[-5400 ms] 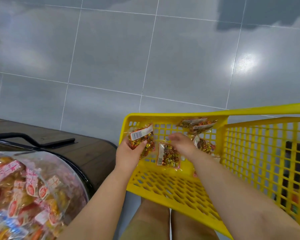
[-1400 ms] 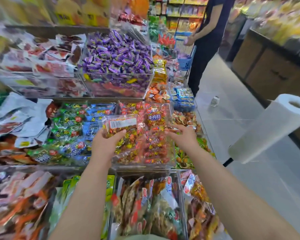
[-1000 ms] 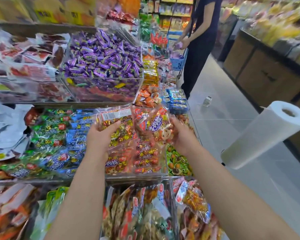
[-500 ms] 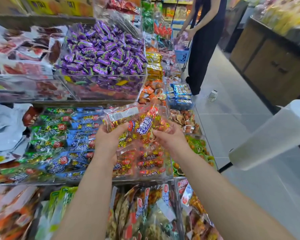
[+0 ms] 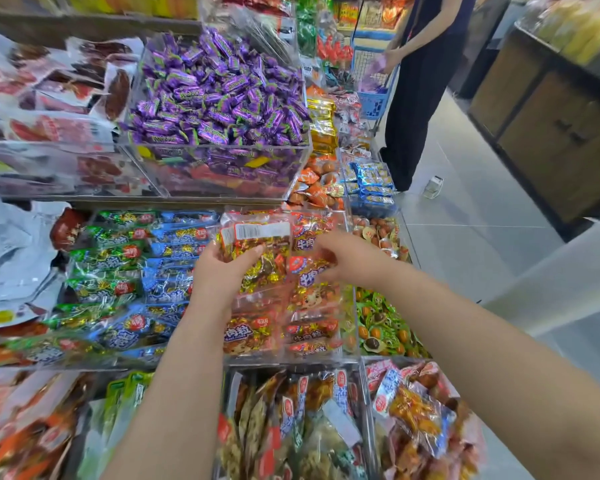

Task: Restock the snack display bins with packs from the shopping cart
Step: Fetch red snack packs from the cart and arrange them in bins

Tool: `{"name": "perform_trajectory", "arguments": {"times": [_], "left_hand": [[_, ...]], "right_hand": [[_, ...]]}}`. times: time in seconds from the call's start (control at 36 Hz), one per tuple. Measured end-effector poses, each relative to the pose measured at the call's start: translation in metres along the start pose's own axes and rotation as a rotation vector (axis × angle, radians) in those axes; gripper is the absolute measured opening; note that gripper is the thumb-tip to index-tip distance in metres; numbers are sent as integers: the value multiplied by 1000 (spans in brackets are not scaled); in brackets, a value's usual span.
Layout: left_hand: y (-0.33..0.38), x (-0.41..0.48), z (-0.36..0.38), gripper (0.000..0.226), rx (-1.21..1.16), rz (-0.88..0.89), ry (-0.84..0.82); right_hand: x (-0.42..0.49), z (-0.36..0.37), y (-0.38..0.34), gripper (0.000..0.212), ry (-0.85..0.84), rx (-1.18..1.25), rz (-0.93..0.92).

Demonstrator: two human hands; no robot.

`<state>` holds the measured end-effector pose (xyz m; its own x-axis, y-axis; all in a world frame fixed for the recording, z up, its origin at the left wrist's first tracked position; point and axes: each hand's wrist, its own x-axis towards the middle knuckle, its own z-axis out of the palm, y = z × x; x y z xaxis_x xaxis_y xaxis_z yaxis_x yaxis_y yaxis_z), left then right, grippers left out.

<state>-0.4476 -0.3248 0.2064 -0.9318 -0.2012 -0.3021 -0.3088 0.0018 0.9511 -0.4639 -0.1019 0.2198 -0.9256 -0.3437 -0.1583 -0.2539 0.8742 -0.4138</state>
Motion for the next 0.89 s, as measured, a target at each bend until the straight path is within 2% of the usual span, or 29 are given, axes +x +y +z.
{"name": "perform_trajectory", "arguments": {"times": [0.06, 0.14, 0.22, 0.33, 0.39, 0.44, 0.5, 0.56, 0.58, 0.67, 0.72, 0.89], "left_hand": [[1, 4, -4, 78, 5, 5, 71], [1, 11, -12, 84, 42, 15, 148], [0, 13, -15, 74, 36, 50, 184], [0, 14, -18, 82, 19, 52, 192], [-2, 14, -18, 76, 43, 38, 187], [-4, 15, -19, 57, 62, 48, 177], [-5, 16, -19, 52, 64, 54, 167], [-6, 17, -18, 57, 60, 36, 158], [-7, 18, -18, 55, 54, 25, 150], [-9, 22, -17, 28, 38, 31, 132], [-7, 22, -15, 25, 46, 60, 121], [-5, 26, -12, 28, 30, 42, 99]], "right_hand": [[3, -2, 14, 28, 40, 81, 63], [13, -1, 28, 27, 116, 124, 130], [29, 2, 30, 25, 120, 5, 135], [51, 15, 21, 34, 141, -257, 158], [57, 24, 16, 34, 183, -371, 182], [60, 33, 12, 33, 201, -439, 219], [60, 43, 10, 34, 203, -479, 246], [58, 52, 10, 43, 231, -481, 260], [56, 57, 10, 56, 236, -476, 254], [52, 73, 15, 100, 167, -506, 134], [53, 81, 18, 105, 122, -563, 75], [72, 89, 20, 101, 87, -538, 187]]}}
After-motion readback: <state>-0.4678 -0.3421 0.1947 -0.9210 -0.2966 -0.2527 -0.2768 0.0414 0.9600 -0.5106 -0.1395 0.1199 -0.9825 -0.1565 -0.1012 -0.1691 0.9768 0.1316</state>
